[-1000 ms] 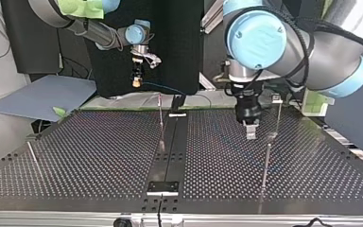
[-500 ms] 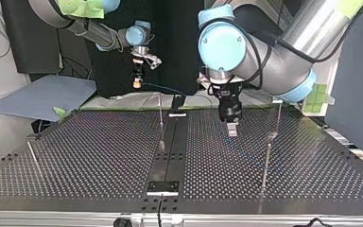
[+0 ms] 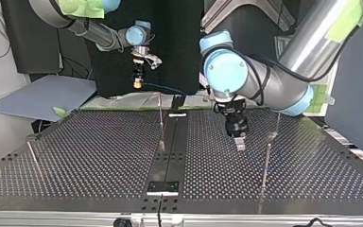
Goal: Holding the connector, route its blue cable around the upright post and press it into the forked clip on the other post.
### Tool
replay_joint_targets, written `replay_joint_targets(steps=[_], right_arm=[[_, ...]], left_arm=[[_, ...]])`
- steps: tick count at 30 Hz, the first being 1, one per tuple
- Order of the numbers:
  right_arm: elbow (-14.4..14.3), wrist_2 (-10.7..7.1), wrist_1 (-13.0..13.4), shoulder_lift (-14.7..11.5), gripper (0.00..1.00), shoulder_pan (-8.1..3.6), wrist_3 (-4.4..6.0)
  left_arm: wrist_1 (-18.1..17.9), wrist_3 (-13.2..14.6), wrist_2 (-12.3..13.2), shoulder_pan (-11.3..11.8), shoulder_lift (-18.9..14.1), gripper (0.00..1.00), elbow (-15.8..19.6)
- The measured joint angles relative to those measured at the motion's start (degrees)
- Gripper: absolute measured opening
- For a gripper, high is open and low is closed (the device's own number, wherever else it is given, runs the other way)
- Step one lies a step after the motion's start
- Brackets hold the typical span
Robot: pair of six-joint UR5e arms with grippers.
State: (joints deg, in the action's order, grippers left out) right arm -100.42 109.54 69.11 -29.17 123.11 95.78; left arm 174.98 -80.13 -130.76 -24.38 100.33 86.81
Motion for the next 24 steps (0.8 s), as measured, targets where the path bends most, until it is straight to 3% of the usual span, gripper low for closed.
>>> replay_joint_targets(steps=[8,13,17,24], right_arm=[[0.0,-0.02,-0.1,0.0,0.00,0.02,0.00],[0.0,-0.01,-0.1,0.0,0.00,0.04,0.00],[0.0,-0.01,-0.2,0.0,0.00,0.04,0.00],[0.0,-0.02,-0.3,0.0,0.00,0.05,0.00]], left_arm=[[-3.4,0.1,1.8,1.0,1.2,1.00,-1.0],[-3.6,0.1,1.8,1.7,3.3,1.00,-2.2],[-2.4,0.0,1.0,2.6,4.0,1.00,-2.5],[0.1,-0.4,-1.6,1.8,4.1,1.00,-2.5]])
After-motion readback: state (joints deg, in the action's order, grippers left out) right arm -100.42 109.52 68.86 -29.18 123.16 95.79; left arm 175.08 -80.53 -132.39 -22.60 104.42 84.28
